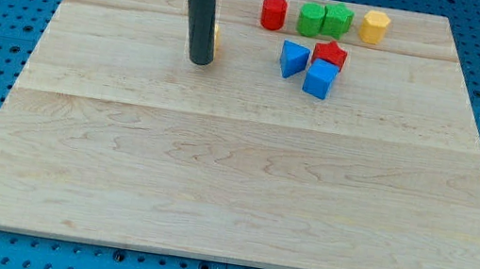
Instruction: Slightly push the yellow heart towards the top center of the board
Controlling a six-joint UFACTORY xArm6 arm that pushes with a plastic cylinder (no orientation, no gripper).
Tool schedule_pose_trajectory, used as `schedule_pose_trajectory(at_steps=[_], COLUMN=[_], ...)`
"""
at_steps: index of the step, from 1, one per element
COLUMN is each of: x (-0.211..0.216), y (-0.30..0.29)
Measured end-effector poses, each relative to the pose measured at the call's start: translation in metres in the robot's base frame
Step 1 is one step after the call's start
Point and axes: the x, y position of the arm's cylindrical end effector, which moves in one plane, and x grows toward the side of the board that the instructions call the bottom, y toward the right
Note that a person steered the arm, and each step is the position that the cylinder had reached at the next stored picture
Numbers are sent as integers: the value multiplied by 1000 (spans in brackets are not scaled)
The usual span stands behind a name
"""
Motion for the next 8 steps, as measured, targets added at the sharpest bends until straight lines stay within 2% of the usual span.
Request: schedule_pose_trajectory(at_steps=[2,4,5,7,8], x=[-13,-2,7,-14,23], y=[-42,-25,10,16,11])
